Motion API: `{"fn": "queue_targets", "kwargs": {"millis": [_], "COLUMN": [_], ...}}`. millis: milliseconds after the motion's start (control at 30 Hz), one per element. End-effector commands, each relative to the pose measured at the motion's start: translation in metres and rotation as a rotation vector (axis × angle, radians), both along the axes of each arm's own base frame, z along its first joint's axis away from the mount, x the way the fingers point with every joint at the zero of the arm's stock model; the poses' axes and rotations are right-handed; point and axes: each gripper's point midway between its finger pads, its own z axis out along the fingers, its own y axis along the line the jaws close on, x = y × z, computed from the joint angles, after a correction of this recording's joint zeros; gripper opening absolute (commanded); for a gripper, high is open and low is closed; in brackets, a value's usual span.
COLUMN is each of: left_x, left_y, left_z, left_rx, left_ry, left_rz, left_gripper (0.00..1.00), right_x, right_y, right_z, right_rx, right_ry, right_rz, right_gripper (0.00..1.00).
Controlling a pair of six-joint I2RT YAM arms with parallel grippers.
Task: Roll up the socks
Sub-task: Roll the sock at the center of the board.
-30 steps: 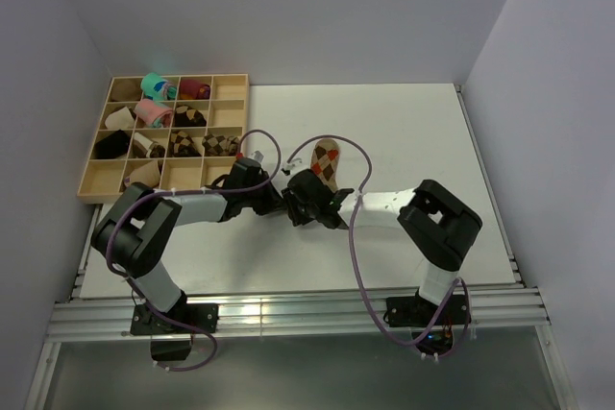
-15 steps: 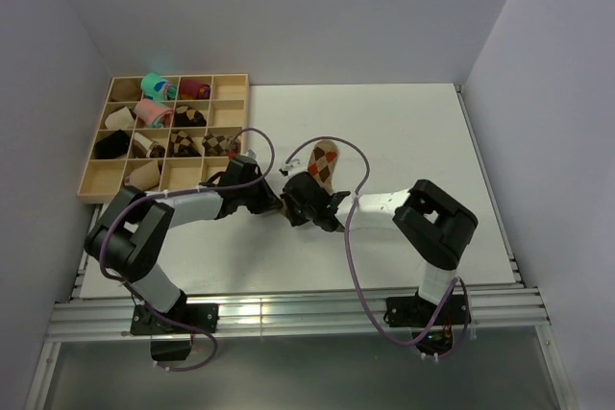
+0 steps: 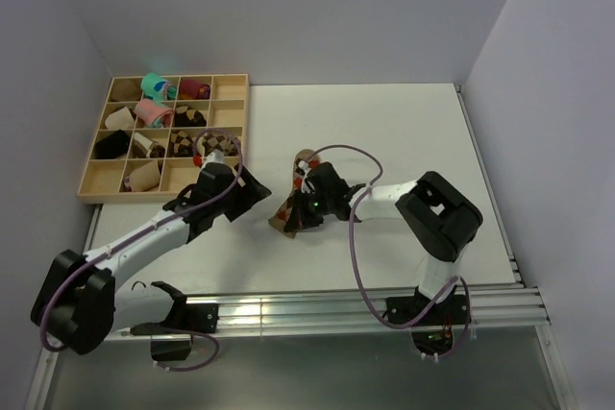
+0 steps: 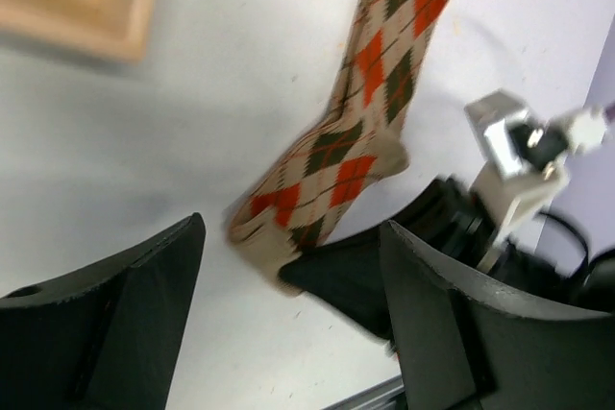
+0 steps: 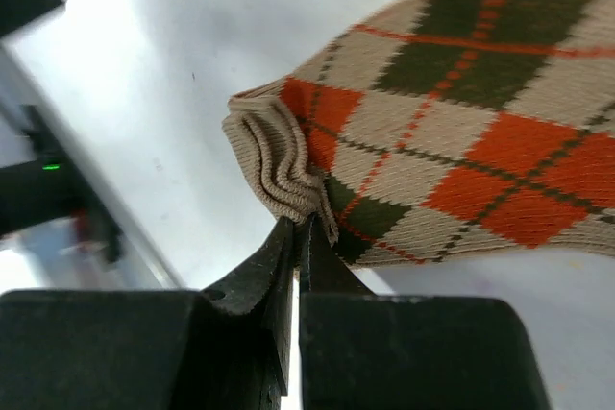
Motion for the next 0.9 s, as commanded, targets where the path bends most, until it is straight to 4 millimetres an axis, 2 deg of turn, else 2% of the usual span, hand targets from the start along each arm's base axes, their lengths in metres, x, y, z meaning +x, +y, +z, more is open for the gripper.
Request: {"fn": "queue_targets", "kwargs": {"millis": [0,33,233,433,567,767,867], "left_x": [-0.021,-0.028,-0.046,-0.046,-0.044,-0.044,-0.043], "left_y": [0.014,0.015,0.002,-0.015,-0.016,-0.017,-0.012], "left_z": [-0.015,-0.023,-0.039,-0.051,-0.068,-0.084,-0.090], "left_rx": [-0.018,-0.022,-0.119,-0.118,-0.086,-0.078,-0.044], "left_ry": [0.067,0.086,0.177,0.213,0.248,0.279,0.282], "left_rz": [0.063,0.058,0.060,0.065,0.086,0.100,0.122], "left_gripper": [0.79,0.78,0.75,0.73,0.70,0.59,0.50], "right_x": [-0.022,-0.016,-0.003,-0.002,-0.002,0.000,0.000], "right_y": [-0.012,-0.012,-0.015,-0.018,-0.018,-0.020,-0.022], "right_z": [-0.015,-0.012,-0.020,-0.031,-0.033,-0.035,-0.035], "right_rx": [0.039,0.053,0.035,0.010,0.015,0.023,0.030], "right_ry": [0.240,0.254,0.326,0.365,0.373,0.384,0.386], "right_rz": [-0.020,-0.026,-0.056,-0.068,-0.073,-0.088,-0.095], "right_gripper": [0.00,0.00,0.00,0.00,0.00,0.00,0.00]}}
